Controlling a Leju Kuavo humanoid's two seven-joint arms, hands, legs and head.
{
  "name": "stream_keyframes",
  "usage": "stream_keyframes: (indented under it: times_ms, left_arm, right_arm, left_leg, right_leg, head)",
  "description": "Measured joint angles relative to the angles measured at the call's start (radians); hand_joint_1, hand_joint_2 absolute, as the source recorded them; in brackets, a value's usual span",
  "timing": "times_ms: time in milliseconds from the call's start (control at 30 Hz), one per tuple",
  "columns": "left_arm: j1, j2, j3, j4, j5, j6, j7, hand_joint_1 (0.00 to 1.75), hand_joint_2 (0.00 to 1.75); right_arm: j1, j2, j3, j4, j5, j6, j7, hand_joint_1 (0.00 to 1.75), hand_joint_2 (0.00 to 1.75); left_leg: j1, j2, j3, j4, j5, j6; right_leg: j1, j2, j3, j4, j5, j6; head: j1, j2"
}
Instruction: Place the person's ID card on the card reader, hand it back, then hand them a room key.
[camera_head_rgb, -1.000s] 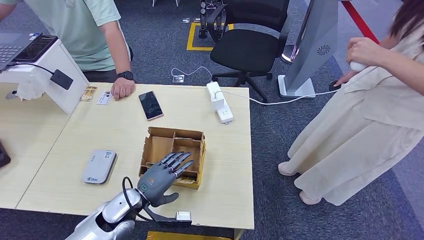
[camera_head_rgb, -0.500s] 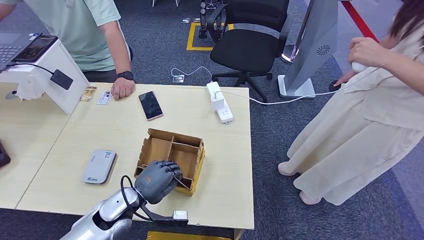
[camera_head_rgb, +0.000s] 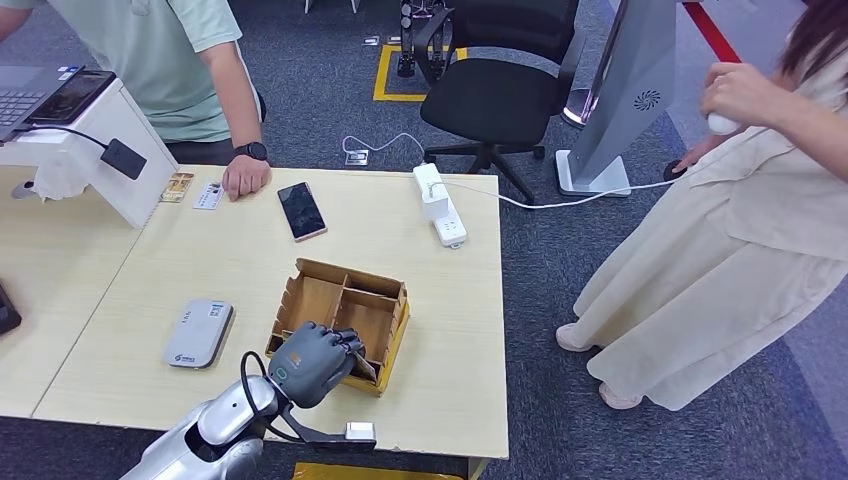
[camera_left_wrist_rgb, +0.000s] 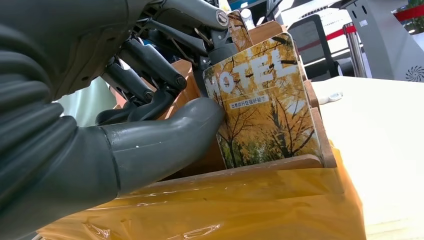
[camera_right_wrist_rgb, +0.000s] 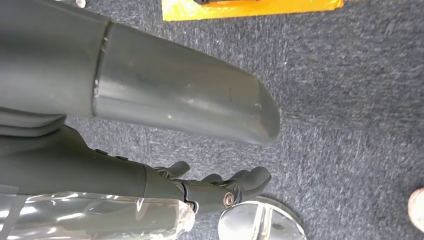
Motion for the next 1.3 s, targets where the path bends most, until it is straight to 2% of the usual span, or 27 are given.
stream_keyframes:
  times_ms: [567, 967, 1300]
  left_arm:
    - [0.002, 0.027, 0.004, -0.054, 0.005, 0.016, 0.005, 1.75, 1.75]
    - [0.014, 0.077, 0.079, -0.182, 0.014, 0.03, 0.021, 1.75, 1.75]
    - [0.003, 0.081, 0.107, -0.198, 0.023, 0.024, 0.021, 1.75, 1.75]
  right_arm:
    - [0.011, -0.007, 0.003, 0.0, -0.006, -0.004, 0.006, 0.0, 0.0]
    - [0.022, -0.007, 0.002, 0.001, -0.015, -0.01, 0.0, 0.0, 0.0]
    - [0.021, -0.007, 0.002, 0.002, -0.01, -0.008, 0.0, 0.0, 0.0]
  left_leg:
    - [0.0, 0.0, 0.0, 0.0, 0.0, 0.0]
    - [0.0, 0.0, 0.0, 0.0, 0.0, 0.0]
    - [0.0, 0.0, 0.0, 0.0, 0.0, 0.0]
  right_leg:
    - [0.0, 0.0, 0.0, 0.0, 0.0, 0.0]
    - [0.0, 0.0, 0.0, 0.0, 0.0, 0.0]
    - [0.0, 0.0, 0.0, 0.0, 0.0, 0.0]
  head:
    - [0.0, 0.0]
    - [0.0, 0.0]
    - [0.0, 0.0]
